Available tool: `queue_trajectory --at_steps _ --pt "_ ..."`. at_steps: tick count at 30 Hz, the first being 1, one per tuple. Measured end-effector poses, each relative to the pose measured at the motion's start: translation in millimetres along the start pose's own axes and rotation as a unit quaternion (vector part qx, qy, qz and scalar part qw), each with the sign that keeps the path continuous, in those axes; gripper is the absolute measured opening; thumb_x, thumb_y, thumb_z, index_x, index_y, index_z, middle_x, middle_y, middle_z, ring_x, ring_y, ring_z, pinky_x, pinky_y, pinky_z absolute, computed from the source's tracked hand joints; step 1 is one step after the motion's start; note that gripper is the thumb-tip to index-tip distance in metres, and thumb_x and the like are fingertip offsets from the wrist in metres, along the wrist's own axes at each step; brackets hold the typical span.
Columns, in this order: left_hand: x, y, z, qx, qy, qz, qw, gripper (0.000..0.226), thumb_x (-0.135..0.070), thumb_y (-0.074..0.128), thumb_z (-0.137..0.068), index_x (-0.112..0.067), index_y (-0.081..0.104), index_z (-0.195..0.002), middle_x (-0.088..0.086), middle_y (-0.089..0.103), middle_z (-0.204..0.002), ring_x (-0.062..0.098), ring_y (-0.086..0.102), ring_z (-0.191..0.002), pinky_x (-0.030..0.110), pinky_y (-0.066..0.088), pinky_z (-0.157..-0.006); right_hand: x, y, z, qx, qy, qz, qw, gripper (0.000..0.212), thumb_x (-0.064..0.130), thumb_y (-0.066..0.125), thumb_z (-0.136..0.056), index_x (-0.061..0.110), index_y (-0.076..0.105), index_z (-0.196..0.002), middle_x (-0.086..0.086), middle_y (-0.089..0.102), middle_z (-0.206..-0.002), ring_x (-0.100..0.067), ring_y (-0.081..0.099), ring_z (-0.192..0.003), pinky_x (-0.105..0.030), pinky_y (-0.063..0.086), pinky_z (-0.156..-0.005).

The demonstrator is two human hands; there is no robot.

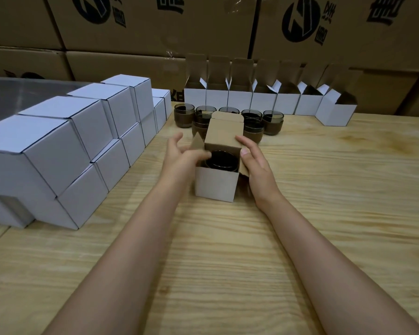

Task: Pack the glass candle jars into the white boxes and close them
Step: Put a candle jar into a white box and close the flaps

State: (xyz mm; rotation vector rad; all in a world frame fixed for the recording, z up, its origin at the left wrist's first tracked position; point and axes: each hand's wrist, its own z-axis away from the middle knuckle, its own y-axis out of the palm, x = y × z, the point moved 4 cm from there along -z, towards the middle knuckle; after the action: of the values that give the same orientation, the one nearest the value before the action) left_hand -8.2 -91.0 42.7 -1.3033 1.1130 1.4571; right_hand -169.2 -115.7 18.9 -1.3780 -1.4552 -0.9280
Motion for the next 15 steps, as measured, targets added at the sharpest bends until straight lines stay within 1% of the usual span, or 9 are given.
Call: queue_trajectory --at_steps 3,5,7,10,11,12,13,14,15 --pt "9 8 0 0.027 -0.027 -0.005 0.999 0.044 -0.004 0.062 -0.079 -0.017 0.055 -0.121 0.001 0.064 -0.099 0.016 0.061 -0.086 0.025 0.044 -0.061 1 0 0 0.0 0.001 -0.003 1.0 0.032 0.039 0.043 -0.088 0.042 0.054 -0.118 0.006 0.053 -0.134 -0.009 0.049 -0.126 -0.039 0.038 -0.109" --pt "10 10 1 0.021 -0.025 -0.003 0.999 0.029 -0.004 0.059 -0.079 -0.024 0.06 -0.099 -0.002 0.065 -0.091 0.013 0.061 -0.08 0.021 0.044 -0.055 1 0 0 -0.001 0.001 -0.005 1.0 0.032 0.038 0.043 -0.088 0.041 0.054 -0.118 0.008 0.054 -0.132 -0.009 0.05 -0.124 -0.037 0.04 -0.108" --pt "11 13 4 0.021 -0.005 0.005 1.0 0.028 -0.004 0.056 -0.081 -0.028 0.06 -0.094 -0.007 0.066 -0.088 0.006 0.062 -0.076 0.015 0.045 -0.05 1 0 1 -0.001 0.002 -0.011 1.0 0.031 0.037 0.043 -0.088 0.041 0.054 -0.117 0.008 0.055 -0.13 -0.01 0.052 -0.123 -0.037 0.041 -0.107" --pt "14 15 9 0.026 0.05 0.022 0.998 0.036 -0.002 0.05 -0.085 -0.028 0.059 -0.107 -0.009 0.066 -0.093 -0.01 0.061 -0.067 0.007 0.044 -0.051 1 0 1 0.0 0.001 -0.022 1.0 0.028 0.029 0.042 -0.095 0.038 0.054 -0.119 0.007 0.056 -0.128 -0.013 0.054 -0.12 -0.037 0.043 -0.105" --pt "15 16 10 0.032 0.067 0.029 0.997 0.038 -0.003 0.05 -0.088 -0.027 0.057 -0.115 -0.009 0.065 -0.1 -0.013 0.061 -0.07 0.005 0.044 -0.055 1 0 0 0.0 0.002 -0.026 1.0 0.029 0.027 0.042 -0.096 0.037 0.054 -0.12 0.006 0.056 -0.128 -0.013 0.054 -0.12 -0.036 0.044 -0.104" --pt "15 17 11 0.042 0.083 0.037 0.995 0.039 -0.008 0.049 -0.092 -0.026 0.053 -0.126 -0.008 0.063 -0.11 -0.015 0.06 -0.079 0.004 0.044 -0.062 0 -1 0 -0.001 0.002 -0.028 1.0 0.029 0.025 0.041 -0.097 0.036 0.054 -0.121 0.004 0.056 -0.128 -0.013 0.055 -0.119 -0.034 0.044 -0.103" --pt "15 19 13 0.059 0.1 0.036 0.993 0.04 -0.021 0.047 -0.097 -0.027 0.045 -0.136 -0.009 0.059 -0.123 -0.015 0.058 -0.093 0.004 0.045 -0.072 0 -1 0 -0.002 0.002 -0.03 1.0 0.029 0.023 0.041 -0.098 0.035 0.054 -0.122 0.003 0.057 -0.129 -0.013 0.055 -0.119 -0.033 0.045 -0.103" --pt "14 20 14 0.082 0.116 0.03 0.989 0.046 -0.039 0.041 -0.098 -0.029 0.039 -0.142 -0.01 0.053 -0.133 -0.011 0.054 -0.108 0.007 0.044 -0.085 0 -2 0 -0.003 0.002 -0.031 1.0 0.03 0.021 0.041 -0.099 0.033 0.054 -0.122 0.003 0.057 -0.129 -0.012 0.056 -0.118 -0.031 0.045 -0.102" --pt "16 21 15 0.108 0.125 0.028 0.986 0.057 -0.055 0.033 -0.093 -0.032 0.035 -0.145 -0.011 0.05 -0.139 -0.005 0.051 -0.119 0.013 0.043 -0.095 0 -2 0 -0.003 0.003 -0.035 0.999 0.03 0.019 0.04 -0.1 0.033 0.055 -0.123 0.004 0.057 -0.129 -0.012 0.056 -0.117 -0.03 0.046 -0.1"
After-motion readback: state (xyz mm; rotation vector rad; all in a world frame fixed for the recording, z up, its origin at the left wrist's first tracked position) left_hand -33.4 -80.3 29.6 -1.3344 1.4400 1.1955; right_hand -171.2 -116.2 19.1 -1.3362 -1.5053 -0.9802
